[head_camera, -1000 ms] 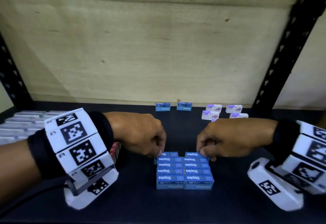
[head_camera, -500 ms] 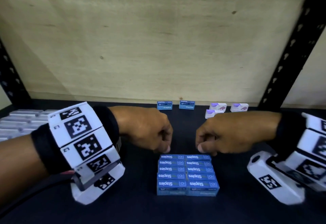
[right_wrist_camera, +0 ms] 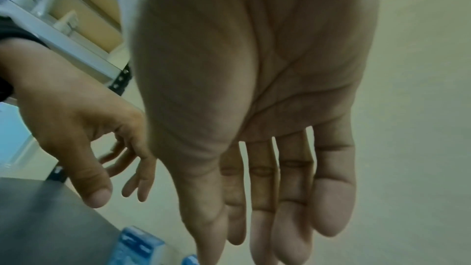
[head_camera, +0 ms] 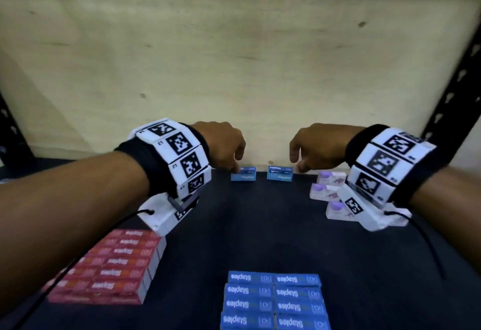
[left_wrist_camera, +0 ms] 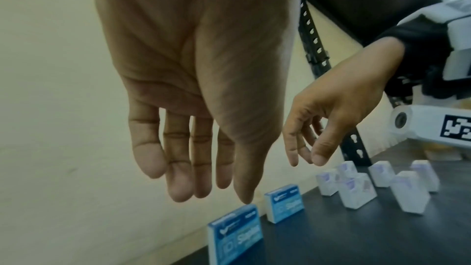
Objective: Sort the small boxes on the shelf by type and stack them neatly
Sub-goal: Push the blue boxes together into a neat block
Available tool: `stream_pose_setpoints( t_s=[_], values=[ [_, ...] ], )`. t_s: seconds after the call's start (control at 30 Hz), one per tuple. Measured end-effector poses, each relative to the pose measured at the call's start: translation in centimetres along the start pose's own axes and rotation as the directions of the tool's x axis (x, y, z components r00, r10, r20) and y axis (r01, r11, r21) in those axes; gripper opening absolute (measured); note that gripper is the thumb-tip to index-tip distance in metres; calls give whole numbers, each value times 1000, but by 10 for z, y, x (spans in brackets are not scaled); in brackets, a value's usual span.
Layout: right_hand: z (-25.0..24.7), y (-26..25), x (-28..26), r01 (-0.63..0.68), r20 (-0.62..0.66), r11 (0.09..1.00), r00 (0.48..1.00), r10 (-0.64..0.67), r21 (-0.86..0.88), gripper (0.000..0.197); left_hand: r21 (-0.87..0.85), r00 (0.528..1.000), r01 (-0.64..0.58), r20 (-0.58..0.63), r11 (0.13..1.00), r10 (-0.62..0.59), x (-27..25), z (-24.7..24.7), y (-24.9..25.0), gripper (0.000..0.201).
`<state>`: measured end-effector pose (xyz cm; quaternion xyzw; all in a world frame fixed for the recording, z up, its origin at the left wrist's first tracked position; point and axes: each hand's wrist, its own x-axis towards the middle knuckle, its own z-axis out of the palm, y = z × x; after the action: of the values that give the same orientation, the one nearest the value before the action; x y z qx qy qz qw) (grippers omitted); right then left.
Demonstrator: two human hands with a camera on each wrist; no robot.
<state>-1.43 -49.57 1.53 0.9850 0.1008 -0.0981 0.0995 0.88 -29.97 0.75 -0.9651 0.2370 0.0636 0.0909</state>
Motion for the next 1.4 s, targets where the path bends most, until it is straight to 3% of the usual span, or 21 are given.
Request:
stream_pose_setpoints(
  t_s=[0.23,0.47,0.6,0.77,1.1,1.4],
  values=[
    [6,5,34,8,80,1000,997,-7,-1,33,-9,993,-21,117,1000,22,35,5,-6,43],
    [11,2,45,65,130,997,990,-60,-34,27,-77,989,-64,131,995,74,49,7,-9,17],
    [10,0,44,79,112,996,991,-75,-32,24,-56,989,-65,129,996,72,46,8,-9,12],
    [9,-6,28,109,59,994,992,-109,9,17,-38,992,-72,106,997,75,23,9,-4,12],
    [21,-30,-51,194,78,974,976,-203,115,9,-99,971,-133,184,986,150,-55,16,18,9],
    [36,-37,-100,173,124,968,973,-197,180,8,-128,959,-183,193,975,206,-100,22,33,13]
  ],
)
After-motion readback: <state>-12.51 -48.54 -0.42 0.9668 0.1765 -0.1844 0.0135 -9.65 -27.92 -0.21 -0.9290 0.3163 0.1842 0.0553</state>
